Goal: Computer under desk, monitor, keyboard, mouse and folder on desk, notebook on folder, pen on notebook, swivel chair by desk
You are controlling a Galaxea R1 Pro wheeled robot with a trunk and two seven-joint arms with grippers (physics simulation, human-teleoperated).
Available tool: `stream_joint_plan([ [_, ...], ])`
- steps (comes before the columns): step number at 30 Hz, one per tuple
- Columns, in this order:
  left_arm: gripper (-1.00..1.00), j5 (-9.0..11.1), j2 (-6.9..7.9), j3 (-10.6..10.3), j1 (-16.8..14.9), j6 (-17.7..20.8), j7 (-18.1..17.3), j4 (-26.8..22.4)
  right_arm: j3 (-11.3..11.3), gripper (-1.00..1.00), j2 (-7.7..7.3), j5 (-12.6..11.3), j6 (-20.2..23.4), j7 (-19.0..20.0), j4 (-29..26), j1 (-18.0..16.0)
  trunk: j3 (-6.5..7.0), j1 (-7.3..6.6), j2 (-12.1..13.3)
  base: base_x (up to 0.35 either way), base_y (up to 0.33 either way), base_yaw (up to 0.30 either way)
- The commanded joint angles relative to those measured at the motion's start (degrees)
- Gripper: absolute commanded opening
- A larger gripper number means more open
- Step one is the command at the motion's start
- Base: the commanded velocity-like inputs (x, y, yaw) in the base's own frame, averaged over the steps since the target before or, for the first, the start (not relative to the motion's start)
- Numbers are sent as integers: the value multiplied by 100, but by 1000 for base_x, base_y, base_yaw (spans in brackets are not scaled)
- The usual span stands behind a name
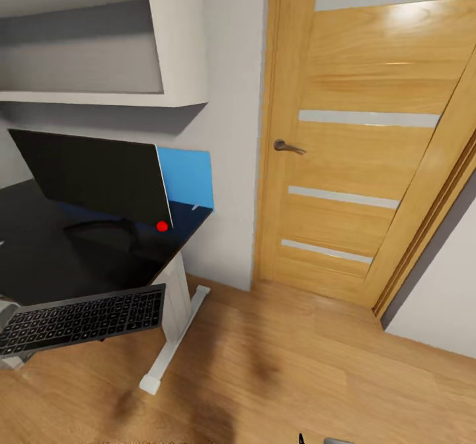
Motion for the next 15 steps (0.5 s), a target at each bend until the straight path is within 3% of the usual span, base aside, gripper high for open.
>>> stream_joint_plan([
  [1,100,59,-5,-33,-2,-14,-30,-11,50,100,-1,-22,-121,-42,5,-3,-5,0,-3,0,0,288],
  [5,100,55,6,-43,-2,-25,-61,-3,50,100,-1,-22,-463,-42,17,-3,-5,0,-3,0,0,288],
  [15,100,57,-10,-37,-2,-38,-54,-1,50,100,-119,-19,-522,-42,98,-3,-5,0,-3,0,0,288],
])
